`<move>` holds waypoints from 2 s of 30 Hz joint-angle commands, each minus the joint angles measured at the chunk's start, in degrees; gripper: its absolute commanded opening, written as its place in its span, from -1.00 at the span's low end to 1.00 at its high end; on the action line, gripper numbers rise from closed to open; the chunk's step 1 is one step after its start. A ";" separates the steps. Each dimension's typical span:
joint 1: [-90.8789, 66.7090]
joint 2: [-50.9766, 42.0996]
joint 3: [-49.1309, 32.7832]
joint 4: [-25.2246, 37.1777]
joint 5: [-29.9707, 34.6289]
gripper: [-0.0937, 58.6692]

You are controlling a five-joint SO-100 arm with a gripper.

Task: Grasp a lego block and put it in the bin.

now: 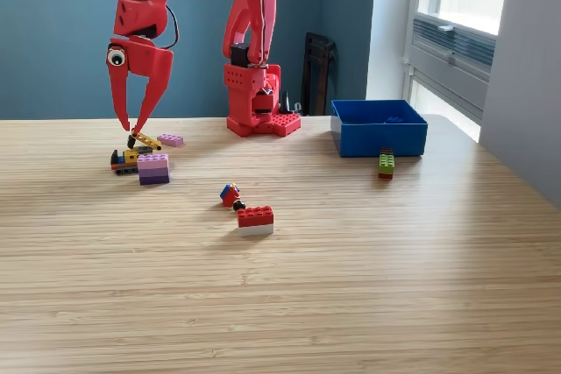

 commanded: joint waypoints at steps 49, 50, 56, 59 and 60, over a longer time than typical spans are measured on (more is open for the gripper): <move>0.44 0.70 19.07 -15.56 26.28 0.14; 0.44 0.70 19.16 -15.73 26.28 0.09; 0.44 0.70 20.04 -18.02 25.40 -0.16; 0.44 0.70 19.95 -18.28 24.52 -0.41; 0.44 0.70 19.78 -18.28 24.08 -0.50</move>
